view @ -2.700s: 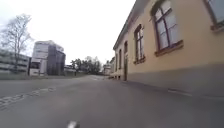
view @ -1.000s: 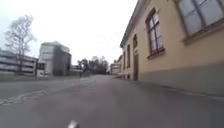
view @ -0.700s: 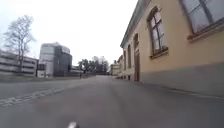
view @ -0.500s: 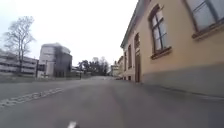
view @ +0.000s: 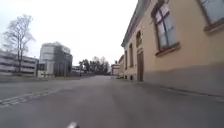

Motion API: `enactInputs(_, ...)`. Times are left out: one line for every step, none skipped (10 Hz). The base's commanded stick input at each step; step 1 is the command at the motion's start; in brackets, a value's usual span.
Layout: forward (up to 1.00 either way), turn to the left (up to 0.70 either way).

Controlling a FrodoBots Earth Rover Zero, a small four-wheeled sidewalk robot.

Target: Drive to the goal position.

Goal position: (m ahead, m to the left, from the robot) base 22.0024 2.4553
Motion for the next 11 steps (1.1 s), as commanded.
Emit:
enactInputs(1.0, 0.0)
enactInputs(1.0, 0.0)
enactInputs(1.0, 0.0)
enactInputs(1.0, 0.0)
enactInputs(1.0, 0.0)
enactInputs(1.0, 0.0)
enactInputs(1.0, 0.0)
enactInputs(1.0, 0.0)
enactInputs(1.0, 0.0)
enactInputs(1.0, 0.0)
enactInputs(1.0, 0.0)
